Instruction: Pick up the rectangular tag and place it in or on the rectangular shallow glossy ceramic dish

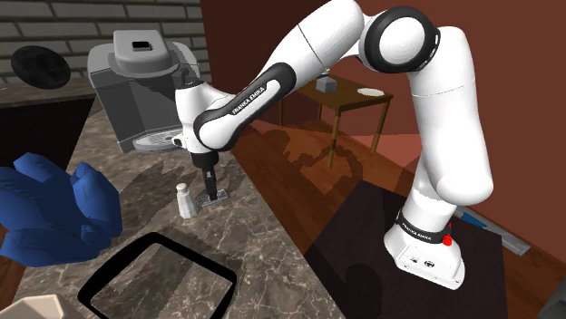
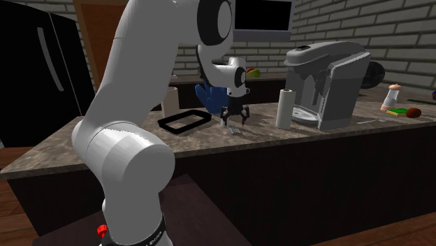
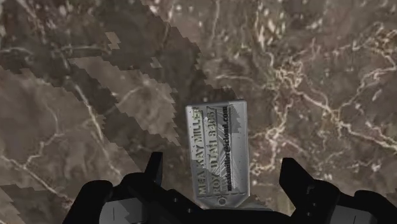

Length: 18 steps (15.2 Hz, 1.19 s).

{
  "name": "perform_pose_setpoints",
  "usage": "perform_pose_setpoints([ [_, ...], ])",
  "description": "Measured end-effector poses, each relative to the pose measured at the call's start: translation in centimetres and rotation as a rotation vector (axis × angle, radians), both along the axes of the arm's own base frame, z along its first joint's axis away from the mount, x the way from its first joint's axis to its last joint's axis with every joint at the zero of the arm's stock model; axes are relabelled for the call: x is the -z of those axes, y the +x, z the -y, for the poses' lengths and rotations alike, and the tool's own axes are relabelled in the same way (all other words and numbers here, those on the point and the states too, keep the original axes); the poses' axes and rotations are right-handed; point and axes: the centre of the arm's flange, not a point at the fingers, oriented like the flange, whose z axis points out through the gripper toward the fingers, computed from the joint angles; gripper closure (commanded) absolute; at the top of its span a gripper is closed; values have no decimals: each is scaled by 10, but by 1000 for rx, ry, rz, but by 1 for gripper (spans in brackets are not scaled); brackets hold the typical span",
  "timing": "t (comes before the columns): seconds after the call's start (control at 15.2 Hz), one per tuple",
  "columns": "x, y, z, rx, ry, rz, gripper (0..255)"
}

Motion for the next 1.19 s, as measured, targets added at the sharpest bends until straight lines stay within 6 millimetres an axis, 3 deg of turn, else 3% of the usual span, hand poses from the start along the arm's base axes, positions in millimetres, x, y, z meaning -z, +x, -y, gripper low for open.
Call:
perform_pose_setpoints([
  [0.33, 26, 0, -3, -3, 0, 0, 0],
  [0.73, 30, 0, -3, -3, 1, 0, 0],
  [0.79, 30, 0, -3, -3, 1, 0, 255],
  [1.19, 26, 2, -1, 0, 2, 8, 255],
])
